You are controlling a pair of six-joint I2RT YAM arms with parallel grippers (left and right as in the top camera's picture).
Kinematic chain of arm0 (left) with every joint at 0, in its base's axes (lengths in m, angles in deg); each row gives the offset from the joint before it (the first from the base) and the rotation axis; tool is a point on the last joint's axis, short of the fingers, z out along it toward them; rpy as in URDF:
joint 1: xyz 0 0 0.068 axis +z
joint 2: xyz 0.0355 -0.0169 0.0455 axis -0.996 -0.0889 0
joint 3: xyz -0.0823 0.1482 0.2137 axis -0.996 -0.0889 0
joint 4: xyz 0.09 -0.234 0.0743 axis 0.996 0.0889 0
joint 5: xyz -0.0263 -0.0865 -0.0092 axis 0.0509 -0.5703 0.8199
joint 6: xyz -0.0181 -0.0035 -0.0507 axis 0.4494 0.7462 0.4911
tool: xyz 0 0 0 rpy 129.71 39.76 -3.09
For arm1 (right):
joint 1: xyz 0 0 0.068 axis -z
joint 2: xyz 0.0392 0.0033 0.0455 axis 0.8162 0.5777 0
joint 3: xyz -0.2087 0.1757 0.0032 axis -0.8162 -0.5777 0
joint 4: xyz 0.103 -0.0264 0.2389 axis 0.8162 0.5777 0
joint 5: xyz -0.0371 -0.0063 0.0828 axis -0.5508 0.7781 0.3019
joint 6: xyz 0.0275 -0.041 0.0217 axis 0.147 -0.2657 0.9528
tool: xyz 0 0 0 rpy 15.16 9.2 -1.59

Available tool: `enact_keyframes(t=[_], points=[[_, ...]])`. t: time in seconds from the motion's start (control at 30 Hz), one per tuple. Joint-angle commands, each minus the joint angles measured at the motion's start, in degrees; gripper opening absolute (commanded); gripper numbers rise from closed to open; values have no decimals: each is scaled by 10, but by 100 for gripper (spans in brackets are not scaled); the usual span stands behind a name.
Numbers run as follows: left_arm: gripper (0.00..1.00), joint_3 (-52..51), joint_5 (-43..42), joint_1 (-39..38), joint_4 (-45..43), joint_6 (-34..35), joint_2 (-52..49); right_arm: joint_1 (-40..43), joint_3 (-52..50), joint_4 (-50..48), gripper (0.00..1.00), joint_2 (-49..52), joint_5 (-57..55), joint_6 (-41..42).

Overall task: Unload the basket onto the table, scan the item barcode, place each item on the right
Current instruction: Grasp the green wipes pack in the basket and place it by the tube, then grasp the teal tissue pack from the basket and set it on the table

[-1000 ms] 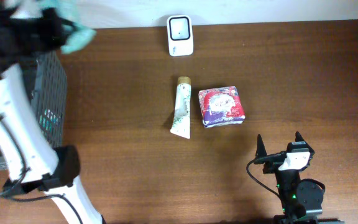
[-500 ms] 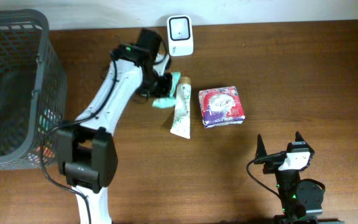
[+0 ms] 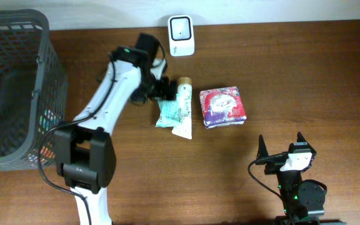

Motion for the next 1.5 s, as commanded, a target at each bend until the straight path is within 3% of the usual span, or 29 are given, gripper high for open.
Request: enact_keyframes(t=[0.0, 0.13, 0.23, 0.27, 0.43, 0.53, 0.6, 0.77, 0.83, 0.9, 1.0, 1.17, 1.3, 1.37, 1.43, 1.47], points=[[93, 164, 2, 45, 66, -4, 49, 4, -5, 2, 99, -4, -5, 2], [92, 369, 16, 140, 151, -7, 81, 4, -5, 2, 99, -4, -5, 2], [97, 445, 36, 228, 193, -7, 102, 4, -5, 2, 99, -4, -5, 2], [98, 460, 36, 293, 202, -7, 117, 4, -5, 2, 99, -4, -5, 2], [95, 441, 37, 508, 204, -7, 116, 4, -5, 2, 99, -4, -5, 2], [77, 394, 37, 571, 203, -7, 84, 4, -5, 2, 99, -4, -5, 2], [79, 345, 37, 583, 197, -28, 58, 4, -5, 2, 99, -4, -5, 2], [82, 154, 37, 582, 129, -204, 18, 4, -5, 2, 99, -4, -5, 2], [96, 73, 36, 582, 79, -233, 18, 4, -5, 2, 99, -4, -5, 2], [97, 24, 35, 582, 35, -254, 18, 4, -5, 2, 99, -4, -5, 2], [93, -35, -44, 575, -19, -359, 16, 4, -5, 2, 99, -4, -5, 2], [85, -121, -28, 546, -93, -449, 13, 4, -5, 2, 99, -4, -5, 2], [84, -169, 5, 534, -151, -449, 12, 4, -5, 2, 99, -4, -5, 2], [75, -181, 6, 534, -172, -449, 12, 4, -5, 2, 99, -4, -5, 2], [54, -183, 6, 534, -179, -449, 10, 4, -5, 2, 99, -4, -5, 2], [52, -184, 6, 534, -181, -449, 7, 4, -5, 2, 99, -4, -5, 2]])
